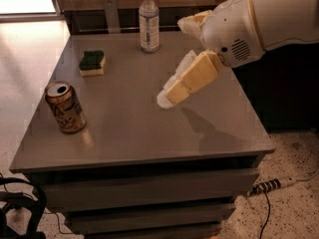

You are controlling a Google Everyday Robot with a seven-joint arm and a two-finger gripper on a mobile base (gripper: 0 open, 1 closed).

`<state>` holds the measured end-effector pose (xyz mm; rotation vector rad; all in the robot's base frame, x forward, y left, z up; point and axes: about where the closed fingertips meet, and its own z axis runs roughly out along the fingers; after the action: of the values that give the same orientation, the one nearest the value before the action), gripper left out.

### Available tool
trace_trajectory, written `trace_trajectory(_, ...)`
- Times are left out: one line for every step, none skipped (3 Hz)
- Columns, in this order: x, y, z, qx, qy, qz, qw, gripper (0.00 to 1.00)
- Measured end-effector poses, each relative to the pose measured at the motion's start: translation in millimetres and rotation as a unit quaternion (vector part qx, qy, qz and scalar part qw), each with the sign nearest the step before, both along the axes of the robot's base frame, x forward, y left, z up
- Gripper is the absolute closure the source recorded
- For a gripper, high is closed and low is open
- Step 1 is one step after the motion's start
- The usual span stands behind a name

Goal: Knock orange can over

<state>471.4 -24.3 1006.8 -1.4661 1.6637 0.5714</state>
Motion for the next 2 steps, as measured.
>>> trace_trajectory(0.4, 19.9, 5.8, 0.027, -0.008, 0.004, 0.9996, 0.0)
trace_trajectory(0.4, 19.6, 5.1, 0.026, -0.008, 0.005, 0.9996, 0.0)
